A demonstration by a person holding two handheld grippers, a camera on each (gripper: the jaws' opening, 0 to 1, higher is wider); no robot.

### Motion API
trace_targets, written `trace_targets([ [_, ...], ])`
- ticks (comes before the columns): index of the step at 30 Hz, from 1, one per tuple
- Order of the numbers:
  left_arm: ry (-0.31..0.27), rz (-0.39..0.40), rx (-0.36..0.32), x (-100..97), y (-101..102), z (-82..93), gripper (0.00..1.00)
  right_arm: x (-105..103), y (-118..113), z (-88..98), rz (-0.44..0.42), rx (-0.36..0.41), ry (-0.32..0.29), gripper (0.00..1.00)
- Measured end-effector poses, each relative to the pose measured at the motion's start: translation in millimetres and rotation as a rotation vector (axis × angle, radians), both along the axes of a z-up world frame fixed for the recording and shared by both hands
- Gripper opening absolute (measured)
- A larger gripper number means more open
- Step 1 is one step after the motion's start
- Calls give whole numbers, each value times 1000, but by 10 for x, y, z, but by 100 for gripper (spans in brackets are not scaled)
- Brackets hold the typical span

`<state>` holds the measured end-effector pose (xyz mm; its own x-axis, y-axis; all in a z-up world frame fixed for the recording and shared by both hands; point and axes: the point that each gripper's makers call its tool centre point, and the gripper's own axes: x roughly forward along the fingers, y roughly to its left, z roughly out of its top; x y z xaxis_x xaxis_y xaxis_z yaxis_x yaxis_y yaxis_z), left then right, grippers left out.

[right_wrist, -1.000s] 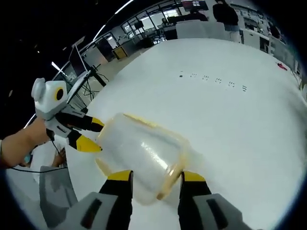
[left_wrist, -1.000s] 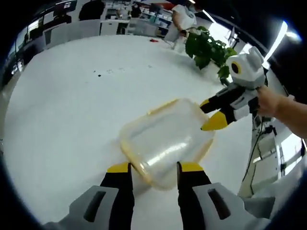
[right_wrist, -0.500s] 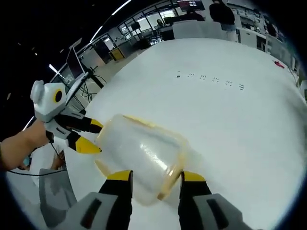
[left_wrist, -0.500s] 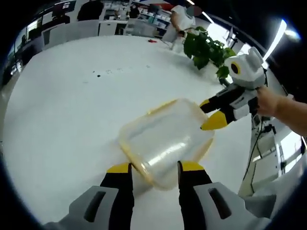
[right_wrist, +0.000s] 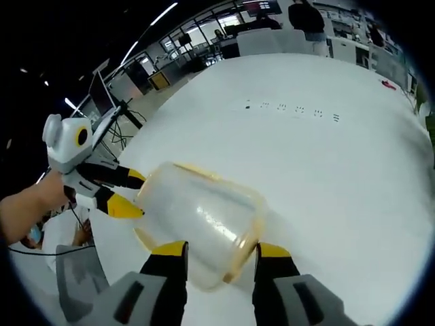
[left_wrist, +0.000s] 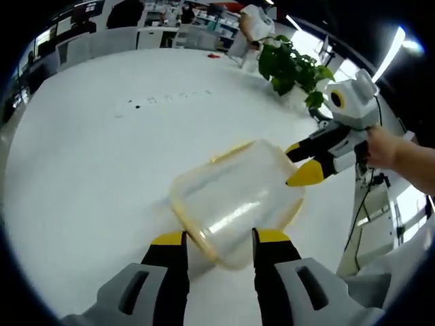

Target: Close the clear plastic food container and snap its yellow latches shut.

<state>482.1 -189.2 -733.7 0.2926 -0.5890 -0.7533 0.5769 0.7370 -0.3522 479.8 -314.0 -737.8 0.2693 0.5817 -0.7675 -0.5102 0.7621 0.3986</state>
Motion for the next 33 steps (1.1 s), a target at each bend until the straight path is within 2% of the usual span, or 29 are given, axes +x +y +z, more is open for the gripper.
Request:
trace_targets([
  [4,10,4,-9,24,15,-1,36,8,-2,5,-8,-3,2,37],
  [7,-14,-10,1,28,26,20,38,-4,-5,27,-7,13,-23,37],
  [11,-41,6,-31,64,21,124,44,-22,-4,41,17,11,-26,38],
  [19,-75,2,-34,145,89,267,43,38,-26,103,44,-9,-40,40],
  [22,-88,-10,-26,181,108,297,44,22,-45,95,101,-54,-45,43],
  [24,-99,-24,-16,195,106,322,44,45,-60,109,131,-83,-66,41],
  [28,-124,-61,19,210,113,353,43,68,-30,173,192,-92,-99,39],
  [32,-137,-98,36,222,116,356,43,62,9,188,236,-111,-111,41],
  [33,-161,-119,57,249,134,361,42,70,12,184,246,-119,-118,41],
])
